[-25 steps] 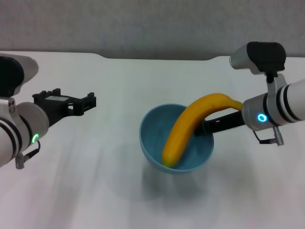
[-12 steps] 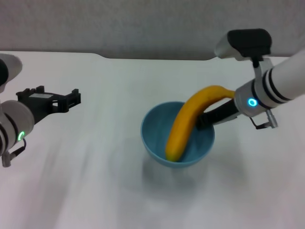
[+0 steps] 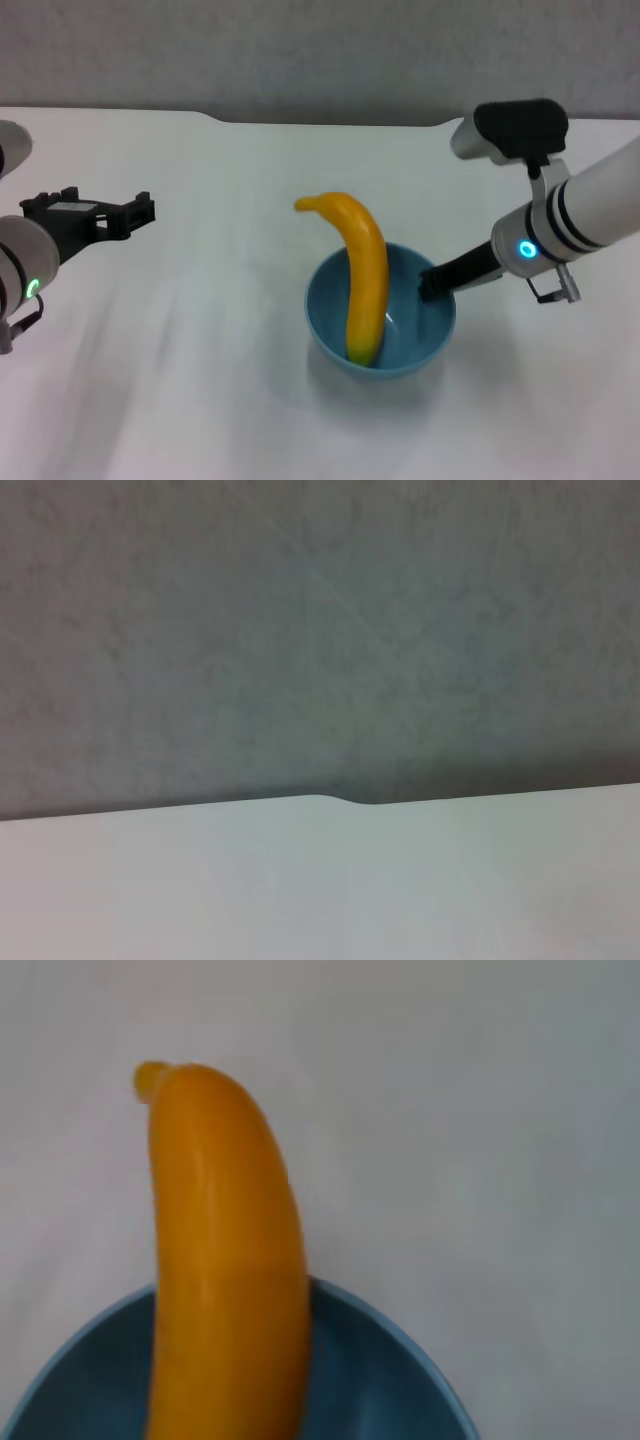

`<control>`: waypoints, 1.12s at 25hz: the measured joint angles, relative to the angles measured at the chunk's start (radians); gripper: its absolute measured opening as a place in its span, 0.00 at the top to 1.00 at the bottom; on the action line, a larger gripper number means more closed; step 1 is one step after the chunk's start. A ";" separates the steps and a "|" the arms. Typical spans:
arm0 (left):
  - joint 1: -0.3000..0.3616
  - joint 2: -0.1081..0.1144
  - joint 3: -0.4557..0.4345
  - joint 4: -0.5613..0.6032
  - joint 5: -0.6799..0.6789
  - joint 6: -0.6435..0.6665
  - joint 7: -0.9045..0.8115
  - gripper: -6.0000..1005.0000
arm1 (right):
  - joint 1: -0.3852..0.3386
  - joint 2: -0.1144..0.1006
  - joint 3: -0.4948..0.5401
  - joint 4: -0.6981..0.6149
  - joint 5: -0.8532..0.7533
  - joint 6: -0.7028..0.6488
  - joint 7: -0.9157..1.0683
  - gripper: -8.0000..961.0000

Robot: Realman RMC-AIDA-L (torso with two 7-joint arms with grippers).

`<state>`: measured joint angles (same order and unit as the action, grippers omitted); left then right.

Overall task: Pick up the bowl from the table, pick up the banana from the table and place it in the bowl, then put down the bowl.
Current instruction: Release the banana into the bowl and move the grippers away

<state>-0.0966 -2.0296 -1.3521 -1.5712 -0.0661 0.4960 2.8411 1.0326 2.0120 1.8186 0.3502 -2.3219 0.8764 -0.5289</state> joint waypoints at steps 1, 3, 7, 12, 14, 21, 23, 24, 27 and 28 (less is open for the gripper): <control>0.004 -0.001 0.000 0.002 -0.003 -0.005 0.000 0.11 | -0.001 0.001 0.000 -0.002 0.000 0.000 0.000 0.92; 0.004 -0.001 0.000 0.004 -0.003 -0.008 0.000 0.11 | -0.005 0.003 -0.001 -0.003 0.001 -0.001 -0.001 0.91; 0.004 -0.001 0.001 0.013 -0.004 -0.014 -0.004 0.11 | -0.011 0.004 -0.004 -0.004 0.001 -0.014 -0.001 0.91; 0.005 -0.001 0.006 0.015 -0.006 -0.023 -0.006 0.11 | -0.024 0.005 -0.013 -0.004 0.017 -0.030 -0.003 0.90; 0.005 -0.001 0.007 0.015 -0.006 -0.024 -0.006 0.11 | -0.033 0.003 -0.022 -0.004 0.035 -0.031 -0.004 0.90; 0.012 -0.001 0.003 0.016 -0.006 -0.024 -0.006 0.11 | -0.045 0.003 -0.035 -0.004 0.051 -0.029 -0.007 0.89; 0.012 -0.001 0.003 0.016 -0.006 -0.024 -0.007 0.11 | -0.047 0.003 -0.035 -0.005 0.052 -0.030 -0.006 0.89; 0.012 -0.001 0.003 0.016 -0.006 -0.024 -0.008 0.11 | -0.048 0.003 -0.035 -0.005 0.052 -0.030 -0.006 0.89; 0.013 -0.001 0.004 0.016 -0.006 -0.025 -0.008 0.11 | -0.051 0.004 -0.035 -0.005 0.052 -0.030 -0.005 0.88; 0.014 -0.001 0.004 0.016 -0.006 -0.025 -0.008 0.11 | -0.053 0.004 -0.035 -0.005 0.052 -0.031 -0.005 0.88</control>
<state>-0.0823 -2.0310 -1.3480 -1.5550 -0.0722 0.4709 2.8333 0.9800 2.0156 1.7840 0.3451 -2.2700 0.8456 -0.5334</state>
